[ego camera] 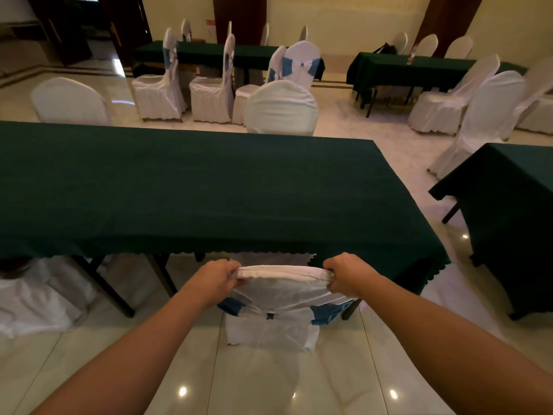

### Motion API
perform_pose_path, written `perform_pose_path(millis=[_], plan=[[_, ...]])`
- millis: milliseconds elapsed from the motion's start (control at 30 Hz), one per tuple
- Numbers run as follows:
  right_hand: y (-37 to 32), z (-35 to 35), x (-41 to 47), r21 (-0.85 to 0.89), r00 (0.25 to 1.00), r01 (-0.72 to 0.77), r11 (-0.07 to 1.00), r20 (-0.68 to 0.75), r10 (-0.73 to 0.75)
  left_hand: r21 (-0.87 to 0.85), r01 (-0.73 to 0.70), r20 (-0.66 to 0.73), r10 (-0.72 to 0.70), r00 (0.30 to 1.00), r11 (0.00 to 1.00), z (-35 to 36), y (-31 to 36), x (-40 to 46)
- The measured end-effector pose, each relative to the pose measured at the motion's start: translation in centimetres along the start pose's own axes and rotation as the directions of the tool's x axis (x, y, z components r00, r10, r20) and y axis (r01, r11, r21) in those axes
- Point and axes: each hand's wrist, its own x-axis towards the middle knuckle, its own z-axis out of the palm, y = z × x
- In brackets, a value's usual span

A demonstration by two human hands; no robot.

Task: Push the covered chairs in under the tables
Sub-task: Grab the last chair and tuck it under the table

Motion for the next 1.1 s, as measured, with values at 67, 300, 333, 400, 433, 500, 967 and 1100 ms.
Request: perform_pose_path(millis=[67,300,333,400,433,500,967,1100], plan=[[0.3,-0.1,-0.1,0.006,1.000,0.001,1.000,0.001,-0.001,-0.015,0.009,-0.002,-0.009,1.000,1.000,0.3,0.3,0.1],[1.1,-0.9,-0.2,0.035,1.000,-0.022,0.999,-0.009,0.023,-0.048,0.038,-0.005,-0.039,0.999,0.998,0.5,1.2,1.0],[1.2,-1.1,-0.1,0.039,0.999,-0.030,0.999,-0.009,0.031,-0.045,0.039,-0.004,-0.039,0.999,0.998,0.6,1.4,1.2],[1.4,-1.5,0.0,0.046,0.999,-0.041,0.998,-0.007,0.041,-0.041,0.039,-0.005,-0.039,0.999,0.998,0.6,1.6,1.6],[1.4,-1.7,0.2,0.049,0.999,-0.043,0.998,-0.008,0.043,-0.044,0.042,-0.003,-0.042,0.999,0.998,0.5,1.6,1.8],[1.5,-2.1,0.4,0.052,0.999,-0.042,0.998,-0.010,0.042,-0.051,0.052,0.007,-0.052,0.999,0.997,0.2,1.8,2.3],[1.5,-2.7,2.1,0.059,0.997,-0.066,0.996,-0.035,0.068,-0.043,0.064,0.029,-0.063,0.998,0.997,-0.7,1.2,4.6],[1.5,-2.6,2.2,0.071,0.997,-0.071,0.995,-0.027,0.073,-0.069,0.071,0.027,-0.069,0.997,0.995,-0.4,1.1,4.6]])
